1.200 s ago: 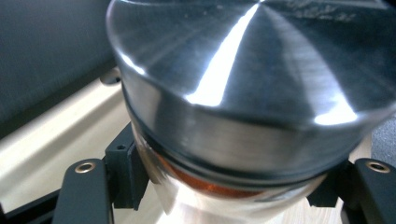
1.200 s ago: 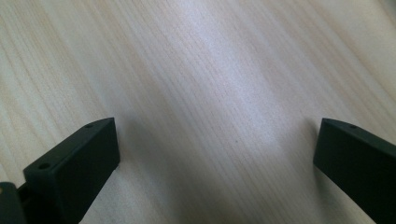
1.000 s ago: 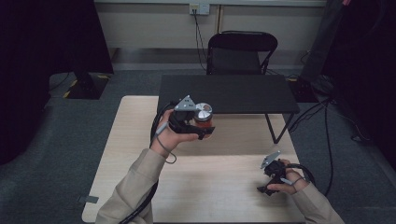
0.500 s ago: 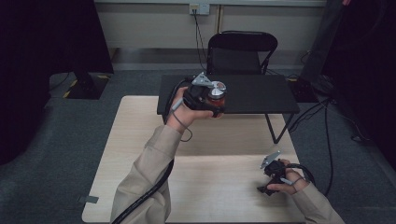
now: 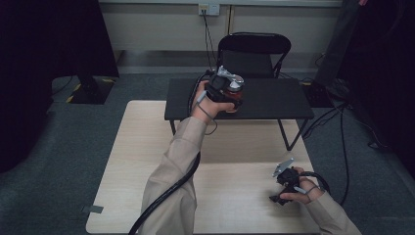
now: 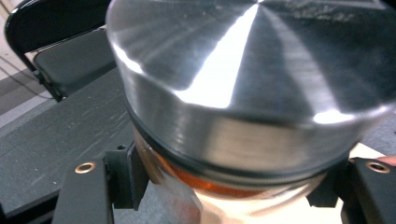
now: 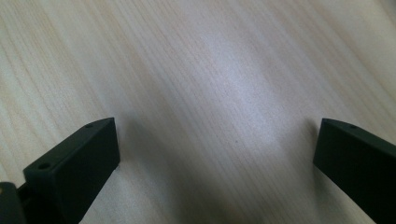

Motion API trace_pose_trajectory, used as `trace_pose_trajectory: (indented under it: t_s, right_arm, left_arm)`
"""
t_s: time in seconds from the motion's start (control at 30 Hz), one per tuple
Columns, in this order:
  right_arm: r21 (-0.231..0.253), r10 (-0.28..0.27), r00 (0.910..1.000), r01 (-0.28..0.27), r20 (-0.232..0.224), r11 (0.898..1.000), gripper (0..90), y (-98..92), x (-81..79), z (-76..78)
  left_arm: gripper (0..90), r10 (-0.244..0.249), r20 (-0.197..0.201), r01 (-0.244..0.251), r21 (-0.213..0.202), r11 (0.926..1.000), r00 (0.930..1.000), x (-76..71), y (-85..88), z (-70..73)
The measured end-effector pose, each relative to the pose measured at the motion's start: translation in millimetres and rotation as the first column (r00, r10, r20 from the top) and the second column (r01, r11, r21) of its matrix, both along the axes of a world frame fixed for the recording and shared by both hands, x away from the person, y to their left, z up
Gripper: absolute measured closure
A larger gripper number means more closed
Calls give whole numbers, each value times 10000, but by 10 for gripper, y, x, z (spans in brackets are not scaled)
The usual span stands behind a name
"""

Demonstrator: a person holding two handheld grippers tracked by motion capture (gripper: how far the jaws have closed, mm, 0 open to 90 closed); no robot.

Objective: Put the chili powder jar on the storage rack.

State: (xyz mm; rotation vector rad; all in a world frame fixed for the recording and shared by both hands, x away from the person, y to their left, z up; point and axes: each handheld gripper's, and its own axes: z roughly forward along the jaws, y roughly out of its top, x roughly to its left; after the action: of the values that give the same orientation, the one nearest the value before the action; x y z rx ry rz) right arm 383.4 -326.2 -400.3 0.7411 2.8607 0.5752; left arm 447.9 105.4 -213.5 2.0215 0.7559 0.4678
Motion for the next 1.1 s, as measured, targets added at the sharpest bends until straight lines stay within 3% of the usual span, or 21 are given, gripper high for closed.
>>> trace_pose_trajectory:
  t_s: [0.37,0.9,1.1]
  right_arm:
    - [27,-6,10000,6,0,10000,0,-5,-2,-3]
    - [39,-8,10000,8,10,10000,0,-8,-5,-4]
    - [39,-4,10000,4,10,10000,0,-8,-4,-4]
  left_arm:
    - [305,358,-170,-356,124,9993,9992,198,-118,-80]
    - [305,696,-272,-689,231,9974,9972,284,-157,-237]
    - [305,737,-247,-738,-10,9973,9970,297,-130,-286]
